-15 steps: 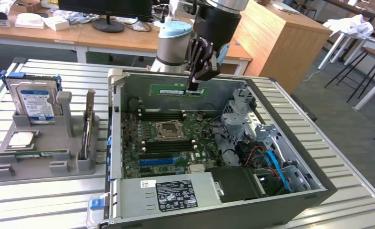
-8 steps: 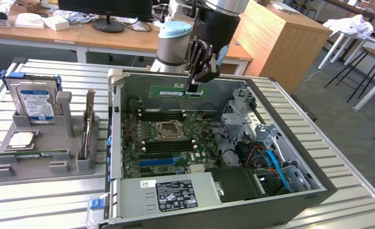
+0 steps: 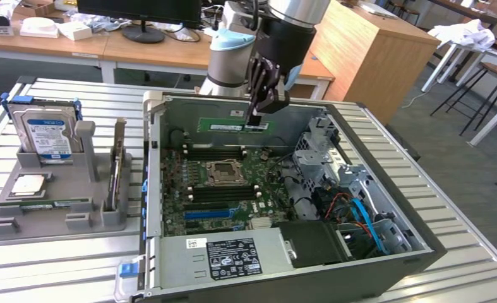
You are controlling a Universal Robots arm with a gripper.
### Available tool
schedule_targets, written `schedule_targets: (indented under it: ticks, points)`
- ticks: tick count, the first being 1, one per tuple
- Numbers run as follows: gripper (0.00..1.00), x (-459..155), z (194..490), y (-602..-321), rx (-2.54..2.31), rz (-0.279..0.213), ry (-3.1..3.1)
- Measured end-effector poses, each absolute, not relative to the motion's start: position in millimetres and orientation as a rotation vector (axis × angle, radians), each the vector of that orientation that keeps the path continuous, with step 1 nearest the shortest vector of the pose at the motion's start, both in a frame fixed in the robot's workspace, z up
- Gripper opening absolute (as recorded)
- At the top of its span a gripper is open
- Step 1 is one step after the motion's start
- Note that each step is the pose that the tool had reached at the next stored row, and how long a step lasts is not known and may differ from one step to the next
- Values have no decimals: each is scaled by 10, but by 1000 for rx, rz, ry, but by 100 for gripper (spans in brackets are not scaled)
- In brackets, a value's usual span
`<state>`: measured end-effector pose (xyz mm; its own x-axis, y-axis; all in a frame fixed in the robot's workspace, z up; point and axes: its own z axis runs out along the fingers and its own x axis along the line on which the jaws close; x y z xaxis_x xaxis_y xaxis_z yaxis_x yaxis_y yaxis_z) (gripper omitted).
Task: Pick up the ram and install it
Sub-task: 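Pick up the ram and move it above insertion slot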
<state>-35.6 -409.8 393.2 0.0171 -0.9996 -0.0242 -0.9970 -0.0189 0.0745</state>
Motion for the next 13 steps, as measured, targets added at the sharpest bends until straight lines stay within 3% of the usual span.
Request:
schedule_targets:
  ticks: [13]
  points:
    - [11, -356, 3799, -4097, 2214, -108, -2175]
